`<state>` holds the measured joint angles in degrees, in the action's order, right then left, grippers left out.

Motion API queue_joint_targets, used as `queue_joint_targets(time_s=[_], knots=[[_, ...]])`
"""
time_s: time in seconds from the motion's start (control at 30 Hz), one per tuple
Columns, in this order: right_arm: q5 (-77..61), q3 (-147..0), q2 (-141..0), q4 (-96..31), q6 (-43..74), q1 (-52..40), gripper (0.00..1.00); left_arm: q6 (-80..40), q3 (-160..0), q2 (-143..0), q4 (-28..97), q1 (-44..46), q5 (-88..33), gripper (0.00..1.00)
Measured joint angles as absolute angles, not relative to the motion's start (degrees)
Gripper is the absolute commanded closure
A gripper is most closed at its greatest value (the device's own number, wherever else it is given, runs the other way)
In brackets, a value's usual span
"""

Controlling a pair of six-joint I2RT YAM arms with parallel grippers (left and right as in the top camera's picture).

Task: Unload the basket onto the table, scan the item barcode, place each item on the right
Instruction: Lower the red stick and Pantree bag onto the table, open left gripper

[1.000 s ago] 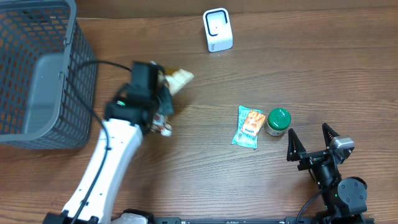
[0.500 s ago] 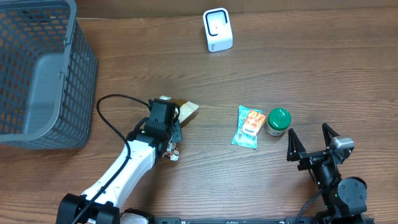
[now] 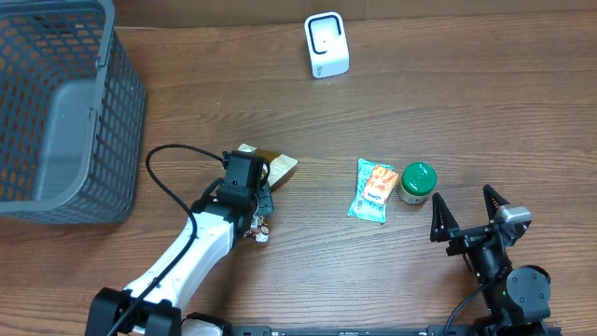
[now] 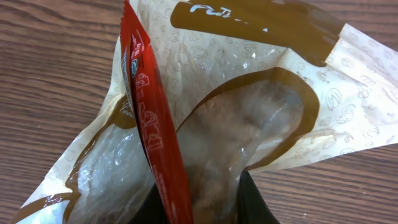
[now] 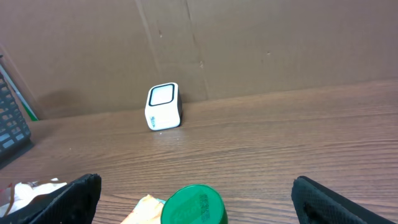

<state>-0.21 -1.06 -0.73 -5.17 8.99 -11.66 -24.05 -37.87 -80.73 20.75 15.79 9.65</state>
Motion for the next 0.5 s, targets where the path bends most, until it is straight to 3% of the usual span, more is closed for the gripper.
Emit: queue_joint_targets(time_s=[0.1,0.17,0.37,0.4,0.5], knots=[[-0.2,-1.0,-0.7,-5.1,9.0,-11.7,0.0,-24.1,-37.8,-83.2,18.8,15.8,8.7,0.87],[-0.2,-1.0,-0.7,-5.1,9.0,-11.7,0.0,-24.0,-37.8,-84.6,17.3,15.8,7.9,0.76],[-0.2,-1.1,-0.7,-5.1,9.0,-11.7,0.0,-22.4,-38.0,-85.7,16.4,15.8,5.6,0.05],[-0.2,-1.1,-0.7,-5.1,9.0,-11.7,0.0,-22.0,-38.3,-85.7,17.0,15.8,5.3,0.0],[-0.2,-1.0,-0.7,-5.1,9.0,-11.7,0.0,-21.3,-40.7,-85.9,20.7,15.8,5.1,0.0]])
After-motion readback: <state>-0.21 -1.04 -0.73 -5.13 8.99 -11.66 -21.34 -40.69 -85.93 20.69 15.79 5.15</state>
